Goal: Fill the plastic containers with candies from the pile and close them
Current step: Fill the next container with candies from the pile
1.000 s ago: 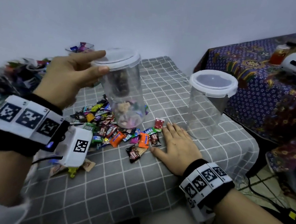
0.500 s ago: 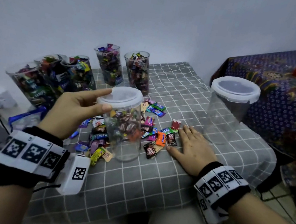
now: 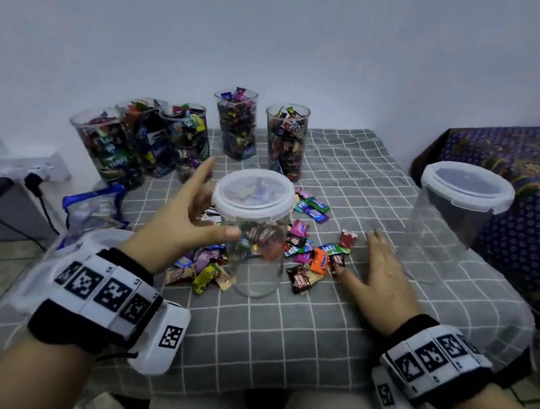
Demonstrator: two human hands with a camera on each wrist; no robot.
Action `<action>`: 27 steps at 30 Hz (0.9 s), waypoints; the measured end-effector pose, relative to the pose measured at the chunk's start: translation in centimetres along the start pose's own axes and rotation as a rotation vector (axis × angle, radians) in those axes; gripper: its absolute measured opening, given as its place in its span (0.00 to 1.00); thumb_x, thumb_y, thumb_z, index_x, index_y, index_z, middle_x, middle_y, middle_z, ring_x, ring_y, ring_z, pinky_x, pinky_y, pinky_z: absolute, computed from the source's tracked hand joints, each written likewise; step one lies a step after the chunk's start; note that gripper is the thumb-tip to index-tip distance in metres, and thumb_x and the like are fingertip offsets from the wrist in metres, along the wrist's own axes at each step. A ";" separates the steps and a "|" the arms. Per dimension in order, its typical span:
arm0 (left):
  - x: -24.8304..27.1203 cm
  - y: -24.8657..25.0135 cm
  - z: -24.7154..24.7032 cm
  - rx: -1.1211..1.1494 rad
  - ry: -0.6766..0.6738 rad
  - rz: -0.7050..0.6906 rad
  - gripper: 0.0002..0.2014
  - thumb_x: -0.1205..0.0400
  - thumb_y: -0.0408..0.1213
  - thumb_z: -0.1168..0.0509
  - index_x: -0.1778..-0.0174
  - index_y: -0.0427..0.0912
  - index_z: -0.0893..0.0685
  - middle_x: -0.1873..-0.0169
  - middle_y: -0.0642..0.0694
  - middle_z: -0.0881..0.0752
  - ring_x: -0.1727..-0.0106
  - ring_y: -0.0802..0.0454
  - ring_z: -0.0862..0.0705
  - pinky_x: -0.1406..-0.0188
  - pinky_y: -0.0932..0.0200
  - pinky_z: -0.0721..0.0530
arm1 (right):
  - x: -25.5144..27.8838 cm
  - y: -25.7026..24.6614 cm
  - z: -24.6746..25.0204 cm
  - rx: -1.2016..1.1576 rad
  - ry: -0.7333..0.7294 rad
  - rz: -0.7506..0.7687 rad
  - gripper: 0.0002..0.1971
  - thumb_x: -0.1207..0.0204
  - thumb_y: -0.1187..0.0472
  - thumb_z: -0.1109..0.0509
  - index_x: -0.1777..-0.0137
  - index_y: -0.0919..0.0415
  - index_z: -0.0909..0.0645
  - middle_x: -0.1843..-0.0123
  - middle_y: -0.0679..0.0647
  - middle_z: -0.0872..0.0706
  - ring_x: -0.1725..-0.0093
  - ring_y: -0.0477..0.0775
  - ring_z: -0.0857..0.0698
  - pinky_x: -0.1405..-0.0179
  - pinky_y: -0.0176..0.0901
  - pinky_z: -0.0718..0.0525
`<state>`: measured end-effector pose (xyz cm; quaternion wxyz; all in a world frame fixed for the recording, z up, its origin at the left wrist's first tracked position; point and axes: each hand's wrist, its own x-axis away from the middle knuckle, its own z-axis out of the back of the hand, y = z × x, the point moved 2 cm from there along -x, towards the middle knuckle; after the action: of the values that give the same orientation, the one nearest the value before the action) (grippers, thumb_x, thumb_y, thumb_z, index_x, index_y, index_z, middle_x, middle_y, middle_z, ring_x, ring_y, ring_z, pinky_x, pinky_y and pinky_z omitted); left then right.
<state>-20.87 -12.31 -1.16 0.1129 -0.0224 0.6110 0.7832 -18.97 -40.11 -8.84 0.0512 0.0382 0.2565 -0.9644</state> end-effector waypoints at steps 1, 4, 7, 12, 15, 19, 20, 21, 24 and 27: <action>0.1 0.0 -0.3 0.006 -0.019 0.010 0.69 0.55 0.59 0.17 0.20 0.58 0.49 0.39 0.74 0.24 0.39 0.81 0.25 0.47 0.76 0.20 | 0.0 -0.6 0.4 -0.031 0.022 0.031 0.40 0.22 0.46 0.35 0.17 0.61 0.50 0.15 0.55 0.52 0.16 0.51 0.50 0.19 0.45 0.51; -0.2 -0.6 -1.1 0.007 -0.095 0.035 0.59 0.55 0.63 0.19 0.26 0.61 0.38 0.41 0.78 0.22 0.39 0.80 0.25 0.44 0.75 0.22 | -0.1 -3.7 2.2 -0.114 0.088 0.189 0.38 0.22 0.50 0.33 0.18 0.61 0.46 0.16 0.53 0.48 0.17 0.49 0.49 0.21 0.40 0.52; -0.7 -1.2 -2.0 0.029 -0.090 0.056 0.56 0.52 0.58 0.17 0.27 0.51 0.32 0.37 0.61 0.18 0.34 0.64 0.21 0.37 0.65 0.21 | -0.3 -7.7 4.1 -0.185 0.132 0.358 0.38 0.24 0.42 0.37 0.19 0.59 0.41 0.17 0.51 0.42 0.18 0.47 0.44 0.23 0.36 0.50; -1.1 -1.9 -3.0 0.108 0.018 0.010 0.46 0.41 0.39 0.21 0.26 0.39 0.31 0.35 0.47 0.17 0.34 0.54 0.19 0.39 0.61 0.19 | -1.0 -12.9 5.3 -0.098 0.155 0.628 0.41 0.32 0.37 0.46 0.22 0.62 0.34 0.19 0.57 0.35 0.20 0.53 0.36 0.23 0.43 0.44; -1.1 -2.2 -3.6 0.081 0.087 -0.015 0.46 0.43 0.39 0.23 0.27 0.37 0.30 0.38 0.44 0.16 0.38 0.55 0.17 0.43 0.59 0.18 | -1.5 -14.7 3.9 0.040 0.202 0.790 0.33 0.34 0.49 0.44 0.31 0.66 0.23 0.28 0.63 0.23 0.28 0.61 0.24 0.26 0.52 0.34; -0.9 -2.2 -3.7 0.070 0.107 -0.053 0.43 0.42 0.32 0.24 0.28 0.35 0.31 0.44 0.50 0.16 0.48 0.67 0.16 0.52 0.72 0.20 | -2.0 -15.1 2.6 0.029 0.285 0.859 0.25 0.36 0.55 0.42 0.44 0.65 0.15 0.41 0.58 0.13 0.39 0.57 0.16 0.31 0.49 0.32; -0.9 -2.1 -3.7 0.067 0.099 -0.062 0.42 0.41 0.30 0.25 0.28 0.35 0.31 0.45 0.51 0.16 0.48 0.69 0.16 0.52 0.73 0.21 | -2.0 -15.0 2.6 0.027 0.297 0.880 0.24 0.36 0.56 0.41 0.44 0.66 0.15 0.42 0.59 0.12 0.40 0.58 0.15 0.32 0.48 0.32; -0.9 -2.1 -3.7 0.064 0.095 -0.062 0.42 0.40 0.30 0.25 0.28 0.34 0.32 0.44 0.51 0.16 0.49 0.69 0.16 0.52 0.73 0.21 | -2.0 -14.9 2.6 0.032 0.300 0.895 0.23 0.35 0.56 0.40 0.44 0.67 0.15 0.42 0.60 0.12 0.40 0.59 0.15 0.33 0.48 0.32; -0.8 -2.0 -3.8 0.065 0.095 -0.046 0.40 0.38 0.29 0.27 0.27 0.34 0.32 0.44 0.51 0.17 0.50 0.71 0.17 0.53 0.74 0.21 | -2.1 -14.4 2.7 0.068 0.281 0.916 0.23 0.32 0.56 0.38 0.41 0.68 0.16 0.40 0.61 0.13 0.39 0.60 0.15 0.33 0.49 0.30; -0.8 -2.1 -4.0 0.023 0.117 -0.040 0.43 0.42 0.37 0.23 0.28 0.39 0.30 0.45 0.53 0.15 0.46 0.64 0.16 0.50 0.69 0.20 | -1.8 -14.5 3.0 0.078 0.279 0.887 0.22 0.33 0.54 0.38 0.44 0.65 0.15 0.41 0.59 0.12 0.40 0.60 0.15 0.35 0.49 0.28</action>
<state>-20.13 -15.81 -4.03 0.0927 -0.0791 0.6251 0.7710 -19.07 -28.95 1.03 0.4222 0.2755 0.1835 -0.8439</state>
